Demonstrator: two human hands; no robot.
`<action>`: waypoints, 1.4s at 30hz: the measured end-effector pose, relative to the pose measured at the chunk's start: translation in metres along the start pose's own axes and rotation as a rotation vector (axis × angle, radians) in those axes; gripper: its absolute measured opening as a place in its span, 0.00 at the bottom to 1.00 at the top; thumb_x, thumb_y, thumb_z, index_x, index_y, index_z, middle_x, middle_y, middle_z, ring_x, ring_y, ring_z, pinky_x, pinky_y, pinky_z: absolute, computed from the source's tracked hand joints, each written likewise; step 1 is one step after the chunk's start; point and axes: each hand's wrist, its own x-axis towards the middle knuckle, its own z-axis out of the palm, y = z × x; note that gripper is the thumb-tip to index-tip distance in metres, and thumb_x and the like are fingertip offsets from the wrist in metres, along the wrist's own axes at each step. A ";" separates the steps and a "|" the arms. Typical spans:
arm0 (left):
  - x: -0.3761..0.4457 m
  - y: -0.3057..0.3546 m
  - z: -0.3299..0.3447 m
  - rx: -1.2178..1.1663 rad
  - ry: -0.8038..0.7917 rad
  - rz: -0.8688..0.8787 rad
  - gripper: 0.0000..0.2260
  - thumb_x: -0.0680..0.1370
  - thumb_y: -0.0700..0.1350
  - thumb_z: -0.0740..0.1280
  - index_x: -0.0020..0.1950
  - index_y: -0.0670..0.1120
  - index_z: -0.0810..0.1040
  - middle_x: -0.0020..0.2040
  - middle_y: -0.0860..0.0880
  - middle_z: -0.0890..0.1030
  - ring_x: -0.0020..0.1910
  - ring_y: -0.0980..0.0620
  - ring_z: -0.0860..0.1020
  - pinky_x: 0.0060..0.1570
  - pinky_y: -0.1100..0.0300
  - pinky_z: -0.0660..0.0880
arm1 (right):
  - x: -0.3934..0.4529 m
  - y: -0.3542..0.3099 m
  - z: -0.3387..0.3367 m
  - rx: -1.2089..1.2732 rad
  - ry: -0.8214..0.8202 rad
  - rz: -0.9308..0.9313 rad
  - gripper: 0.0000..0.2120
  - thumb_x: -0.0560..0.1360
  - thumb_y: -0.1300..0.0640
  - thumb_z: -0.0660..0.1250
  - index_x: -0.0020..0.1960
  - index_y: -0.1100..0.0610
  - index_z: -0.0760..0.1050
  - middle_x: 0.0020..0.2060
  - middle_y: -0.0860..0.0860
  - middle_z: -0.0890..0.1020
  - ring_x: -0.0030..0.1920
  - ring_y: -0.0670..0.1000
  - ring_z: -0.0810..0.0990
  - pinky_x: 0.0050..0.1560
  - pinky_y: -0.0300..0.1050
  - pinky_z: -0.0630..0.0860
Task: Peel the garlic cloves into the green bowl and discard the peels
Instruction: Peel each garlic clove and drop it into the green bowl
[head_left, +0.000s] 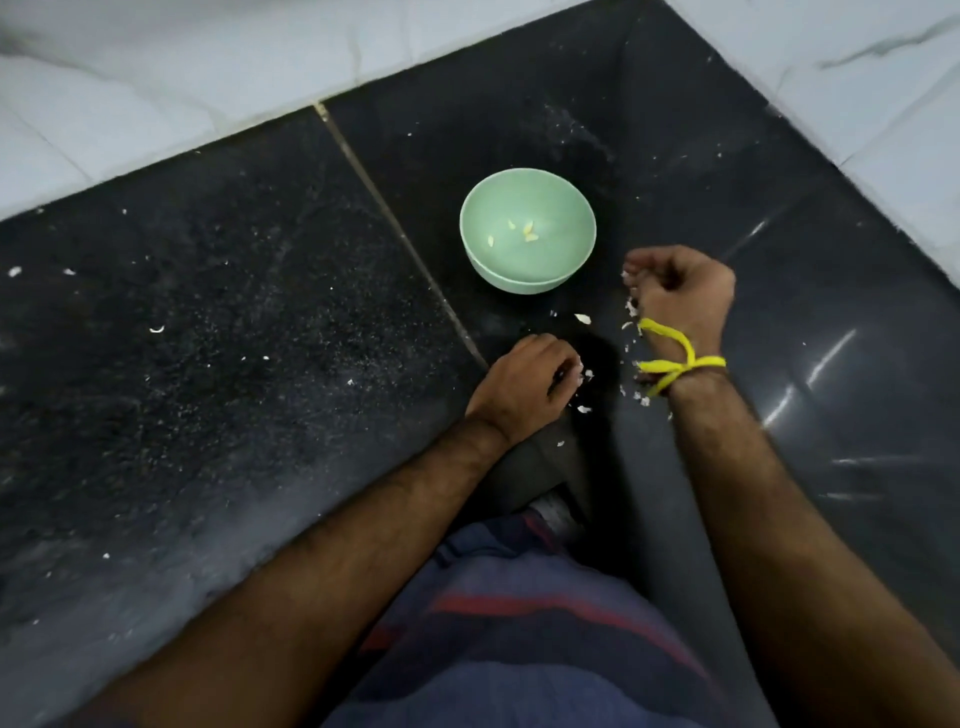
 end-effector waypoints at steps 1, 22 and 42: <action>0.000 0.004 0.002 -0.003 -0.009 0.018 0.06 0.79 0.46 0.66 0.49 0.44 0.80 0.47 0.47 0.80 0.49 0.47 0.77 0.48 0.51 0.76 | -0.008 0.013 -0.014 -0.007 0.050 0.036 0.17 0.67 0.69 0.59 0.43 0.54 0.83 0.35 0.52 0.84 0.37 0.49 0.84 0.46 0.48 0.83; -0.001 0.017 0.006 0.102 -0.076 0.023 0.11 0.77 0.48 0.57 0.50 0.47 0.78 0.51 0.49 0.77 0.53 0.48 0.75 0.51 0.50 0.76 | -0.035 0.048 -0.056 -0.481 -0.011 0.048 0.09 0.75 0.60 0.67 0.52 0.60 0.81 0.52 0.57 0.82 0.53 0.60 0.79 0.56 0.53 0.77; 0.005 0.009 0.014 0.128 -0.025 0.041 0.09 0.81 0.47 0.62 0.50 0.45 0.78 0.50 0.48 0.76 0.51 0.48 0.74 0.45 0.49 0.76 | 0.033 0.037 -0.015 -0.605 -0.162 0.058 0.06 0.74 0.57 0.68 0.48 0.57 0.82 0.46 0.57 0.83 0.50 0.60 0.81 0.45 0.46 0.75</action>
